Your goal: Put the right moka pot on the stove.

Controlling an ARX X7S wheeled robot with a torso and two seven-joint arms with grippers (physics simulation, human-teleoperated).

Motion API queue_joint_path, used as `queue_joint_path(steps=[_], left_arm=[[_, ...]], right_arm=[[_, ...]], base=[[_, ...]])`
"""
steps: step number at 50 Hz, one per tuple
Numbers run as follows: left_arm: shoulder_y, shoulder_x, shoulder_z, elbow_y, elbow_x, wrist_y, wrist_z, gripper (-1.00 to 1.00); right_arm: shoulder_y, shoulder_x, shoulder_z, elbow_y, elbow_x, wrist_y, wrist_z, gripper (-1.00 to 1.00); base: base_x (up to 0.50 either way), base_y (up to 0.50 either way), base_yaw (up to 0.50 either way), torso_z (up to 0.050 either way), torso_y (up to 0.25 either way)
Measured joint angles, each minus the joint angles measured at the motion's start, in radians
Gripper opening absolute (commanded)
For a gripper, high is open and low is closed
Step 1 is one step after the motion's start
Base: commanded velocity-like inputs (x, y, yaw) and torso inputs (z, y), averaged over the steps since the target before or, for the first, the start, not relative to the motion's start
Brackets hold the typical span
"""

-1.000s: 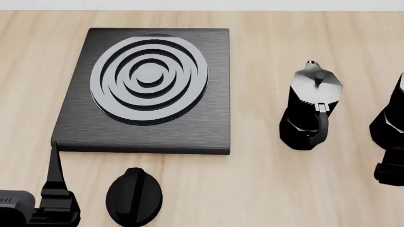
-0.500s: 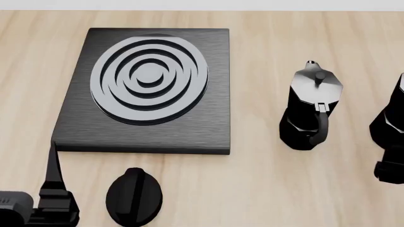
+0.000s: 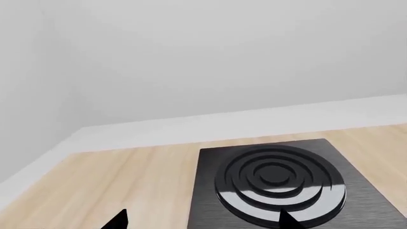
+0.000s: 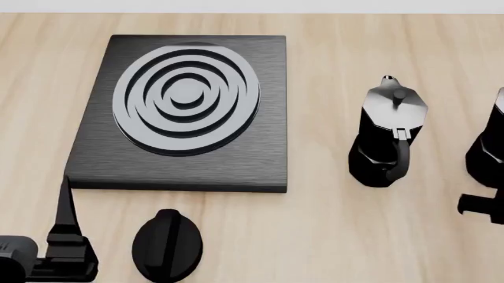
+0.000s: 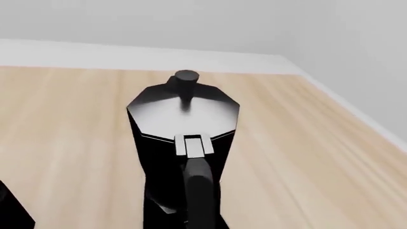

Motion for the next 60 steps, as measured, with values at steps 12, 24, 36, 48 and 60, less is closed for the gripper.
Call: queue_joint_path(steps=[12,24,36,48,60], left_arm=[[-0.003,-0.002,0.003,-0.003,-0.004,-0.001,-0.002,1.0],[-0.008,-0.004,0.006,-0.005,-0.011,-0.004,-0.002,1.0],[-0.011,-0.005,0.006,-0.01,-0.018,-0.005,-0.001,1.0],[-0.01,-0.008,0.01,-0.012,-0.019,0.001,-0.002,1.0],[-0.006,-0.012,0.013,-0.011,-0.017,0.01,-0.006,1.0]], right_arm=[[-0.035,0.012,0.016,-0.063,0.029,0.027,0.016,-1.0],[-0.135,0.042,0.072,-0.236,0.078,0.08,0.063,-1.0],[-0.248,0.082,0.136,-0.447,0.135,0.142,0.116,-1.0],[-0.398,0.099,0.222,-0.643,0.197,0.167,0.161,-1.0],[-0.533,0.105,0.295,-0.797,0.238,0.177,0.192,-1.0]], base=[[0.0,0.0,0.0,0.0,0.0],[0.0,0.0,0.0,0.0,0.0],[0.0,0.0,0.0,0.0,0.0],[0.0,0.0,0.0,0.0,0.001],[0.0,0.0,0.0,0.0,0.001]])
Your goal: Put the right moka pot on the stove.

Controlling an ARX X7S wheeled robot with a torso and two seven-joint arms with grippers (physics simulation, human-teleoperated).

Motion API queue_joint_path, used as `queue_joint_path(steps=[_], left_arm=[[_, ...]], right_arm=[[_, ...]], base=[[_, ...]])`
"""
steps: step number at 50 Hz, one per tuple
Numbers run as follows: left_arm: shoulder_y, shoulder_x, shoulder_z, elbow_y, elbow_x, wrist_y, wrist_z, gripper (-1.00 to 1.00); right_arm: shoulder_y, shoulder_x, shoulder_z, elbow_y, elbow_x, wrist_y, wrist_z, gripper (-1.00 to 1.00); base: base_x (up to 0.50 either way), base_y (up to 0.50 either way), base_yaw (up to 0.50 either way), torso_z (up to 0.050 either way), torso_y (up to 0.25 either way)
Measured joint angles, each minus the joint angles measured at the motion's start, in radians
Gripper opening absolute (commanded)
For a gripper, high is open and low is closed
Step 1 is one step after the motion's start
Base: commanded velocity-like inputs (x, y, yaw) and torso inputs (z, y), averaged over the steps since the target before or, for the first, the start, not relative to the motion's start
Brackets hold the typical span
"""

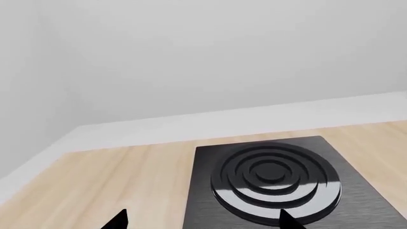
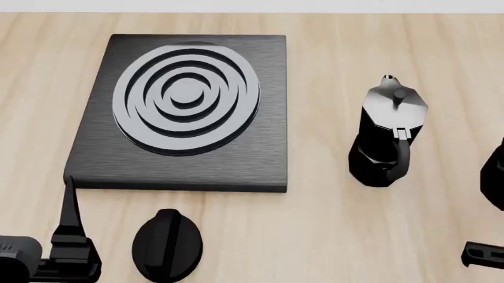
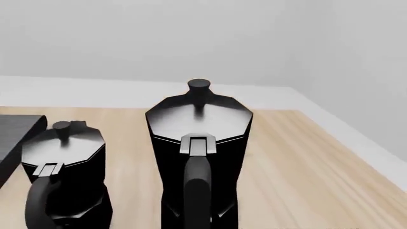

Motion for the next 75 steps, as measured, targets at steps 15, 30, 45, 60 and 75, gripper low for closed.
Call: queue_joint_path(steps=[15,30,45,60,75], left_arm=[[0.002,-0.006,0.007,0.001,0.004,0.005,-0.005,1.0],[0.0,-0.01,0.012,0.003,0.004,0.004,-0.009,1.0],[-0.002,-0.014,0.015,0.001,0.002,0.006,-0.011,1.0],[-0.001,-0.016,0.012,0.001,-0.006,0.01,-0.013,1.0],[0.002,-0.017,0.008,0.001,-0.012,0.018,-0.016,1.0]], right_arm=[[-0.152,-0.016,0.074,-0.148,0.025,-0.017,0.015,-1.0],[-0.268,-0.052,0.111,-0.241,0.015,-0.057,0.012,-1.0],[-0.319,-0.069,0.075,-0.314,-0.006,-0.076,-0.001,-1.0],[-0.325,-0.071,0.008,-0.357,-0.032,-0.077,-0.015,-1.0],[-0.296,-0.063,-0.072,-0.393,-0.047,-0.061,-0.03,-1.0]], base=[[0.0,0.0,0.0,0.0,0.001],[0.0,0.0,0.0,0.0,0.001],[0.0,0.0,0.0,0.0,0.001],[0.0,0.0,0.0,0.001,0.001],[0.0,0.0,0.0,0.0,0.001]])
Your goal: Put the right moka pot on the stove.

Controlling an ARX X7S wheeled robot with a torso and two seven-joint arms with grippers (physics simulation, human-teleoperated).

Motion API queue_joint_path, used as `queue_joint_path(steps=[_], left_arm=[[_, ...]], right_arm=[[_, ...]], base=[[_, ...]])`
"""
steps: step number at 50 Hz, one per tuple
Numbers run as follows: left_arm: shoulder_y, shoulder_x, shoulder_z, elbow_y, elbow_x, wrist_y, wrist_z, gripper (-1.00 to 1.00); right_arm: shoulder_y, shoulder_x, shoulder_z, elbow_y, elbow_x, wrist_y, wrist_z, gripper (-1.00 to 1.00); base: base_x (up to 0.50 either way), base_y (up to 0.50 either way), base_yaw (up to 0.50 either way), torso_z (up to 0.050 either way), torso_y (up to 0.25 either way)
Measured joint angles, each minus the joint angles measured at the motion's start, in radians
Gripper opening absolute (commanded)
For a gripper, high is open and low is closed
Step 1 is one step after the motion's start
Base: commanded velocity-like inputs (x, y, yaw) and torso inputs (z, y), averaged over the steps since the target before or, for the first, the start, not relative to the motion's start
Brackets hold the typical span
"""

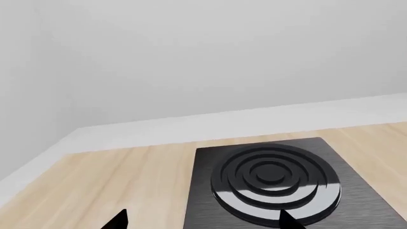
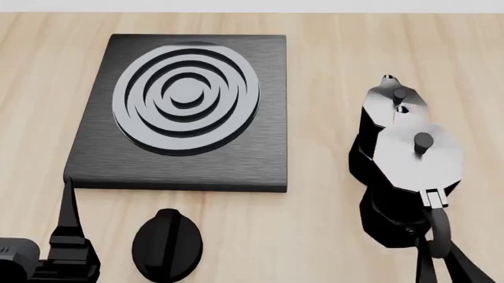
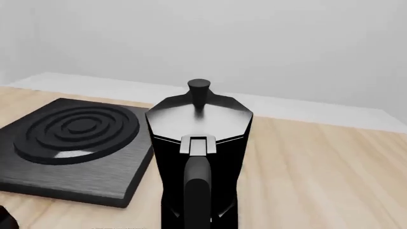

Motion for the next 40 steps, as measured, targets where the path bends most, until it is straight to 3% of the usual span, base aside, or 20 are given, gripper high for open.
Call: queue_joint_path(steps=[40], left_arm=[[0.001,-0.007,-0.001,0.002,-0.012,0.008,-0.009,1.0]], right_arm=[[0.152,0.005,-0.178,-0.059,0.01,0.073,-0.023,-1.0]], base=[[0.0,0.0,0.0,0.0,0.001]])
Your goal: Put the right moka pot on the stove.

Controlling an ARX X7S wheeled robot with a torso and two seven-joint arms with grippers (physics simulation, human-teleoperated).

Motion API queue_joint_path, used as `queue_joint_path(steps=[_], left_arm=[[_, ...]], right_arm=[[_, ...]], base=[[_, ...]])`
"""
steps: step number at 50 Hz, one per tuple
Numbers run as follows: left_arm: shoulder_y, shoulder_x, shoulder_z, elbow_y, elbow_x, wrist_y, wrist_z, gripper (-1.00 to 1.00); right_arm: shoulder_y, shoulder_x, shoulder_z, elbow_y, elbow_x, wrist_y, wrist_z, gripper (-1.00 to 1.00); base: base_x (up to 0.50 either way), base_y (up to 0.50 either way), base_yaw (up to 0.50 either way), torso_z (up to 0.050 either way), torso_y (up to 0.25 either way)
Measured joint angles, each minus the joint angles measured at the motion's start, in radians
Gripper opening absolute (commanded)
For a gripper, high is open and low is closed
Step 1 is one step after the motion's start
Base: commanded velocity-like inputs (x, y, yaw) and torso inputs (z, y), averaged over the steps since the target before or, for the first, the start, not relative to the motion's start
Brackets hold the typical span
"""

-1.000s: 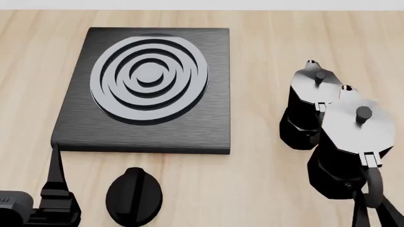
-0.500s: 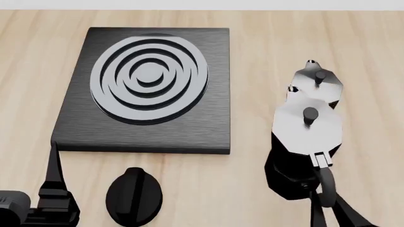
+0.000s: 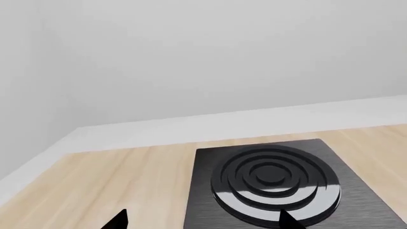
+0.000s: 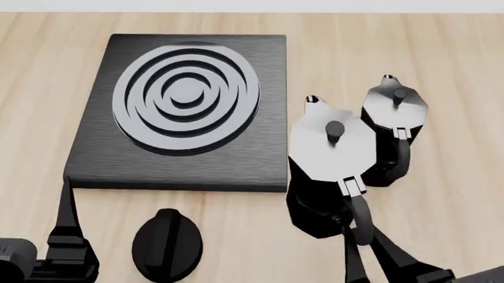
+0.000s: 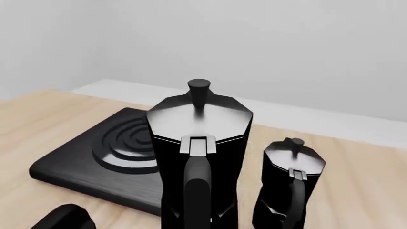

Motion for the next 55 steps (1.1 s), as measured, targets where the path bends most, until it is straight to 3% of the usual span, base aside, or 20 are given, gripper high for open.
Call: queue_joint_path(steps=[25,55], left_arm=[[-0.002,-0.007,0.006,-0.002,-0.006,0.006,0.001,1.0],[-0.002,-0.011,0.005,-0.003,-0.015,0.018,-0.005,1.0]], right_arm=[[0.336,-0.016,-0.154,0.049,0.054,0.2,0.008,-1.0],[0.623,-0.095,-0.312,0.189,0.035,0.315,-0.023,-1.0]], base=[[0.0,0.0,0.0,0.0,0.001],[0.0,0.0,0.0,0.0,0.001]])
